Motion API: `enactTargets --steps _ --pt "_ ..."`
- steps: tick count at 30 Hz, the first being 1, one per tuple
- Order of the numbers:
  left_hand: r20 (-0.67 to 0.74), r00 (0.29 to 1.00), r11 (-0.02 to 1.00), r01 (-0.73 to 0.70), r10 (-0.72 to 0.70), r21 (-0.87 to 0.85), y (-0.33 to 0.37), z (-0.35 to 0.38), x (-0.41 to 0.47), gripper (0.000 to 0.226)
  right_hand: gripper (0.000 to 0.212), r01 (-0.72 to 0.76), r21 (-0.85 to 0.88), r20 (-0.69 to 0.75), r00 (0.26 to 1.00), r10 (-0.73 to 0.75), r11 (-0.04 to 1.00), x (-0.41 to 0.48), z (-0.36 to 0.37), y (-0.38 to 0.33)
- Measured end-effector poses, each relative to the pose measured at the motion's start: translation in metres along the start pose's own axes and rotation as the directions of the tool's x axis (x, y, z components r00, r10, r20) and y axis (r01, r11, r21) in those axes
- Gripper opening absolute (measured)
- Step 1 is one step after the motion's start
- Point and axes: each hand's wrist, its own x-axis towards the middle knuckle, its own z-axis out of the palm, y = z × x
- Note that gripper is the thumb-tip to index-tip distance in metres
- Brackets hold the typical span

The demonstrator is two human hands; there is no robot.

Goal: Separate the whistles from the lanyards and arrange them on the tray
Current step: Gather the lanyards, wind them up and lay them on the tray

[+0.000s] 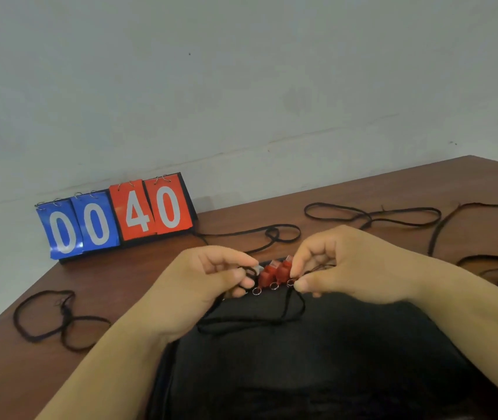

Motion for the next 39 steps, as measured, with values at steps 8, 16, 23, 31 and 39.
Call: enactTargets --steps 8,16,23,31,39 --pt "-0.071 0.997 0.999 -0.036 0.035 -0.002 0.008 0.014 -0.005 0.015 0.018 0.045 0.018 -0.043 0.998 -0.044 0.999 -0.002 0.006 -0.002" --pt "-0.099 0.99 0.995 -0.092 0.096 0.05 0.005 0.027 -0.007 0.015 0.02 0.054 0.033 -0.033 0.998 -0.053 0.998 -0.001 0.013 -0.003" --pt "-0.103 0.987 0.989 -0.11 0.12 0.097 0.003 0.027 -0.006 0.014 0.018 0.057 0.042 -0.063 0.996 -0.055 0.997 0.0 0.014 -0.002" --pt "-0.068 0.989 0.987 -0.122 0.13 0.106 0.0 0.026 -0.005 0.014 0.007 0.048 0.068 -0.092 0.995 -0.042 0.997 0.002 0.014 0.0" --pt "-0.084 0.996 0.969 0.024 -0.003 0.245 0.0 -0.014 0.002 0.014 0.006 -0.092 0.091 -0.212 0.971 0.109 0.992 0.007 -0.012 0.016"
